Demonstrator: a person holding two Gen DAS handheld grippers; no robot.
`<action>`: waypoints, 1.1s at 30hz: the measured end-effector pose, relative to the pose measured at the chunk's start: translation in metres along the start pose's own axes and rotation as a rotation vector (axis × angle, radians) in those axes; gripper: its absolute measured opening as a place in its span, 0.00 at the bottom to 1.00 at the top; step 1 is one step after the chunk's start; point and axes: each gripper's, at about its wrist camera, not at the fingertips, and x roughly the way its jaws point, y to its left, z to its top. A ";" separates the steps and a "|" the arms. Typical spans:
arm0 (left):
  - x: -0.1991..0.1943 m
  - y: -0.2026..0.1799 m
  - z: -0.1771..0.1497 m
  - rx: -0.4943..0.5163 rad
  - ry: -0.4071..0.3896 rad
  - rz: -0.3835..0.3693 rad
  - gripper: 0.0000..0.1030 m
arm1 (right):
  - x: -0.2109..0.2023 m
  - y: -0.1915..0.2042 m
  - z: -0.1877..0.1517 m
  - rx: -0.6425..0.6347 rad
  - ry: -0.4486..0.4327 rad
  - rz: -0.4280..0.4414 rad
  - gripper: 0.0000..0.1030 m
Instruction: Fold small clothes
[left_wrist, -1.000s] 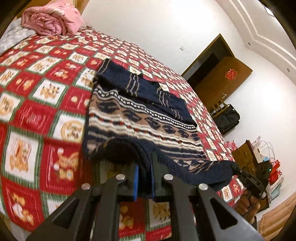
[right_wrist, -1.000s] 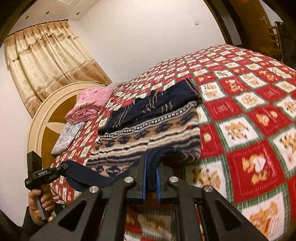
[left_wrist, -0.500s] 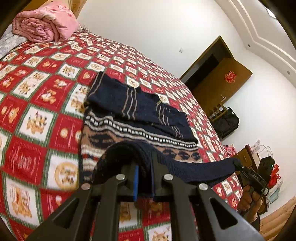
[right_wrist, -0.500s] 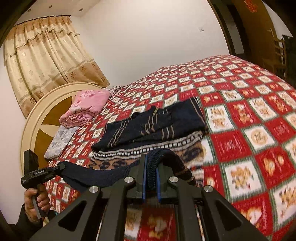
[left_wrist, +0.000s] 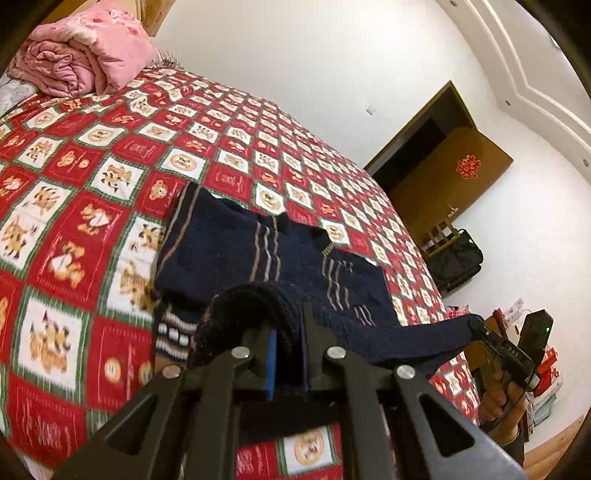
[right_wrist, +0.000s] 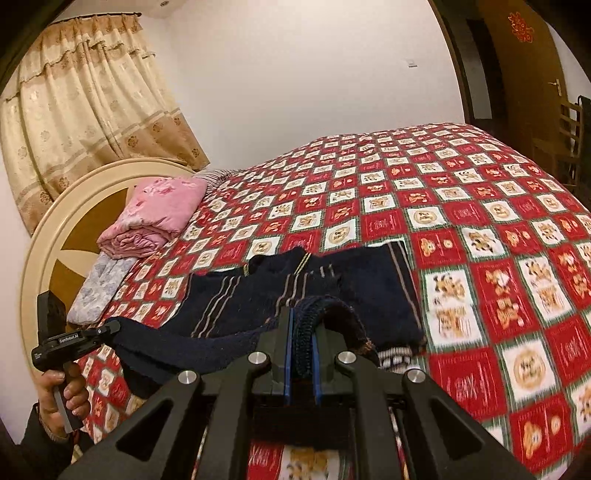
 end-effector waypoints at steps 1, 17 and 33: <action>0.006 0.003 0.004 -0.008 0.007 0.002 0.10 | 0.008 -0.002 0.005 0.002 0.004 -0.005 0.08; 0.088 0.027 0.073 -0.087 0.071 0.034 0.10 | 0.138 -0.051 0.064 0.090 0.080 -0.062 0.08; 0.157 0.079 0.088 -0.246 0.146 0.094 0.24 | 0.250 -0.099 0.077 0.176 0.211 -0.143 0.29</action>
